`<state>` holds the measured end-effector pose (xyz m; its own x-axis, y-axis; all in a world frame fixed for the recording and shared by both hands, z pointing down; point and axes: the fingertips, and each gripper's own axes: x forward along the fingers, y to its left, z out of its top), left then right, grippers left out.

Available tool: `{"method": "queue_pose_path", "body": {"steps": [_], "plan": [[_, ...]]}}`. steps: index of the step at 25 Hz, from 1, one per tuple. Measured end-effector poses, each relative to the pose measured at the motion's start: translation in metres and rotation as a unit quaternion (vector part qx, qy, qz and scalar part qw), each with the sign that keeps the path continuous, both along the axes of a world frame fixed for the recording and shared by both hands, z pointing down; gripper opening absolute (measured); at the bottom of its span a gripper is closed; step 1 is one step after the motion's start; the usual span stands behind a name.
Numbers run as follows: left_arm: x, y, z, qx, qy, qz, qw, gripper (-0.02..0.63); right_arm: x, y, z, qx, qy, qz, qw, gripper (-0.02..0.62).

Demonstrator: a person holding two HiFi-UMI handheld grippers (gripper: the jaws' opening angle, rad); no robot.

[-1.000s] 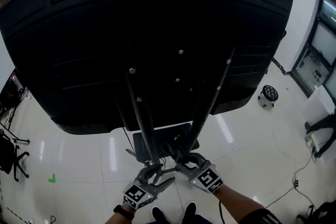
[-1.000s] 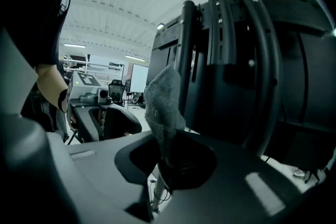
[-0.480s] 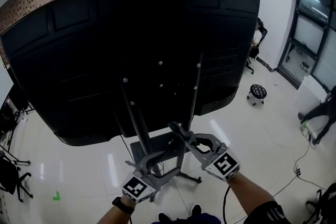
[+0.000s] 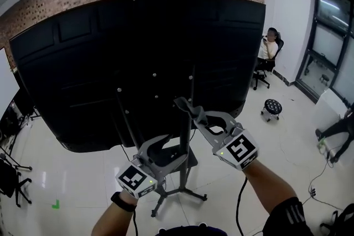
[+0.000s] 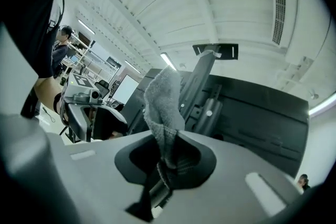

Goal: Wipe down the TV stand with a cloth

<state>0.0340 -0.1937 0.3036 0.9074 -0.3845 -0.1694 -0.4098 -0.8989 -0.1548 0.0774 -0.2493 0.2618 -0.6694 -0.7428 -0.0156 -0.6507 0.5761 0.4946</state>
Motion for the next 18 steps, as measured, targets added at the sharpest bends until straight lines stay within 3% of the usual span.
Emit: {"method": "queue_pose_path", "body": {"steps": [10,18], "plan": [[0.025,-0.026,-0.045,0.024,0.005,-0.057,0.9981,0.304,0.012,-0.038,-0.097,0.075,0.041,-0.040,0.996,0.041],[0.028,-0.045,-0.046,0.032,-0.013,-0.088,0.9955,0.304,0.011,-0.074,-0.110,0.059,0.075,-0.043,0.994,0.041]]}}
